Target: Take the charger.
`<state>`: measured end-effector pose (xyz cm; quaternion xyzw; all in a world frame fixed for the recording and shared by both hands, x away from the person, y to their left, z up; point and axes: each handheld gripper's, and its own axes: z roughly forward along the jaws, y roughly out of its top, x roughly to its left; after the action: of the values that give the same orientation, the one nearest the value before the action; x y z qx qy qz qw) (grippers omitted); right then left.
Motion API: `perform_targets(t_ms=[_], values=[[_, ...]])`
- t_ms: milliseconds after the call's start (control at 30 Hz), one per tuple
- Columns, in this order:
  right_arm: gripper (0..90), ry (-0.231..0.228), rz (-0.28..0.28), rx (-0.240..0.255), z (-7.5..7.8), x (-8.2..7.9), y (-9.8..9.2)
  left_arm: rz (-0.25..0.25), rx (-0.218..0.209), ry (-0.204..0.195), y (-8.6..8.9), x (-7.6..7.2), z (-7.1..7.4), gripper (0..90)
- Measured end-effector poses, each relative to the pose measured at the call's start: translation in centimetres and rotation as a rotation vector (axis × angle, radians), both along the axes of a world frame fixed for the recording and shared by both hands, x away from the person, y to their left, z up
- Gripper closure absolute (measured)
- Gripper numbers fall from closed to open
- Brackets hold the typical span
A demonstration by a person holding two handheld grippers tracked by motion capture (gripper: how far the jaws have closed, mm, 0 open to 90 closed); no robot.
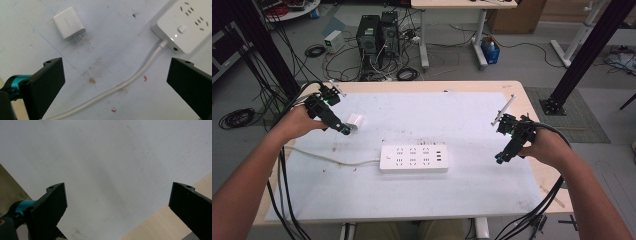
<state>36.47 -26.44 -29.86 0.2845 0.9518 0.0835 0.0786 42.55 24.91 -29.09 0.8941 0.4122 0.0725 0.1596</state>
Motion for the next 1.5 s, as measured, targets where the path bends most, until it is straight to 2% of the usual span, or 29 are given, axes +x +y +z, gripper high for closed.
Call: perform_targets(t_ms=[33, 100, 133, 167, 200, 233, 267, 300, 333, 367, 433, 500, 767, 800, 900, 1233, 1267, 1333, 1433, 1500], values=[[1.0, -0.005, -0.008, -0.002, 0.1, 0.1, 0.1, 0.074, 0.011, -0.025, 0.2, 1.1, -0.4, 1.7], [1.0, -0.002, -0.024, 0.005, 0.1, 0.1, 0.3, 0.116, 0.014, -0.049, 0.3, 1.6, -0.6, 1.7], [1.0, -0.006, -0.015, 0.001, 0.1, 0.2, 0.2, 0.116, 0.014, -0.049, 0.3, 1.6, -0.6, 1.7], [1.0, -0.004, -0.026, 0.001, 0.1, 0.2, 0.3, 0.166, -0.012, -0.062, 0.5, 2.2, -0.7, 1.6], [1.0, -0.004, -0.026, 0.001, 0.1, 0.2, 0.3, 0.166, -0.012, -0.062, 0.5, 2.2, -0.7, 1.6], [1.0, -0.003, -0.022, 0.0, 0.1, 0.3, 0.4, 0.191, -0.024, -0.071, 0.6, 2.7, -0.8, 1.6], [1.0, -0.003, -0.022, 0.0, 0.1, 0.3, 0.4, 0.191, -0.024, -0.071, 0.6, 2.7, -0.8, 1.6], [1.0, -0.002, -0.019, -0.002, 0.0, 0.5, 0.4, 0.215, -0.037, -0.065, 0.7, 3.2, -1.1, 1.7], [1.0, -0.002, -0.019, -0.002, 0.0, 0.5, 0.4, 0.215, -0.037, -0.065, 0.7, 3.2, -1.1, 1.6], [1.0, 0.002, -0.019, -0.008, -0.1, 0.6, 0.3, 0.222, -0.043, -0.044, 0.6, 3.7, -1.6, 1.6], [1.0, 0.003, -0.022, -0.004, -0.1, 0.7, 0.3, 0.228, -0.045, -0.031, 0.6, 4.1, -2.2, 1.6], [1.1, 0.007, -0.026, -0.001, -0.1, 0.8, 0.3, 0.242, -0.041, -0.041, 0.6, 4.6, -2.8, 1.6], [1.3, 0.015, -0.033, -0.009, -0.3, 0.9, 0.3, 0.302, -0.033, -0.036, 0.5, 5.8, -4.7, 1.6], [1.3, 0.015, -0.036, -0.005, -0.4, 0.9, 0.3, 0.32, -0.038, -0.028, 0.5, 6.3, -5.5, 1.6], [1.3, 0.027, -0.034, -0.006, -0.7, 1.1, 0.2, 0.339, -0.02, -0.023, 0.2, 7.0, -6.7, 1.7], [1.3, 0.031, -0.033, -0.006, -1.0, 1.4, 0.0, 0.364, 0.025, -0.034, -1.0, 8.9, -10.1, 2.2], [1.3, 0.039, -0.048, -0.006, -1.0, 1.3, 0.1, 0.366, 0.031, -0.033, -1.0, 9.1, -10.4, 2.2], [1.3, 0.036, -0.033, -0.006, -1.1, 1.5, 0.0, 0.373, 0.044, -0.027, -1.0, 9.5, -11.1, 2.2], [1.3, 0.047, -0.045, -0.01, -1.1, 1.4, 0.0, 0.376, 0.047, -0.024, -1.0, 9.7, -11.5, 2.3], [1.3, 0.043, -0.038, -0.01, -1.2, 1.4, -0.1, 0.364, 0.036, -0.028, -1.0, 9.8, -11.8, 7.5]])
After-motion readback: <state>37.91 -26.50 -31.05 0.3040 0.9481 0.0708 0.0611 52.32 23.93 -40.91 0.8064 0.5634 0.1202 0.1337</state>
